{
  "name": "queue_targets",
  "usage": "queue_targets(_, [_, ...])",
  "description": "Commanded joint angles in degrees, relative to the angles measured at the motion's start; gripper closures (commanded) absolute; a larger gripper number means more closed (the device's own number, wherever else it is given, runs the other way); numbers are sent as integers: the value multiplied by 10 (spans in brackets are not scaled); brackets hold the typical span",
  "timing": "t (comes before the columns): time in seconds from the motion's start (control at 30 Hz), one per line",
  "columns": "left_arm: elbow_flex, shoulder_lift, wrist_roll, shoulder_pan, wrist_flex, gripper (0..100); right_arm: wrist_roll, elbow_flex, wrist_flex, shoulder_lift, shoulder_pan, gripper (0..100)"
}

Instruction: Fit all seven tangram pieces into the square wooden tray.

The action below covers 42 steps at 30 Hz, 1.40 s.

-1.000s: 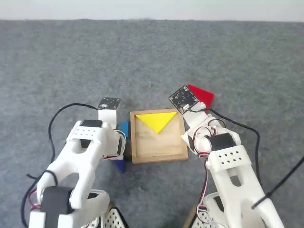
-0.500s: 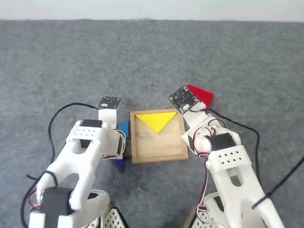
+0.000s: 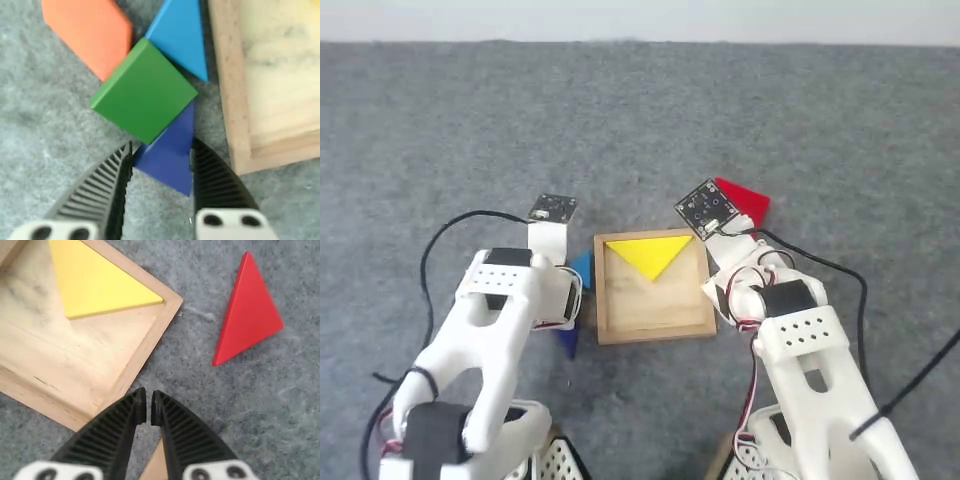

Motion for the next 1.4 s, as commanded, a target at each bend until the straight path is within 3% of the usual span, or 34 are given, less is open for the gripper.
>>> queue_targets(0.0, [0,0,-18,-4,4,938,-5,-4,-11,-21,7,961])
queue_targets(0.13, [4,1,-41,-3,4,931,-5,-4,-11,-21,7,961])
queue_targets(0.3, [11,5,-43,-3,5,842,-4,-4,-11,-22,7,961])
queue_targets(0.63, [7,5,-62,9,25,831,-4,-4,-11,-22,7,961])
queue_targets(0.8, [7,6,-66,-9,25,768,-4,-4,-10,-22,7,961])
queue_targets(1.07, [7,15,-70,-9,21,765,-4,-4,-10,-22,7,961])
queue_targets(1.17, [0,66,-68,-6,-1,766,-4,-4,-9,-22,7,961])
queue_targets(1.37, [-65,163,-71,-6,29,800,-4,-4,-8,-24,7,961])
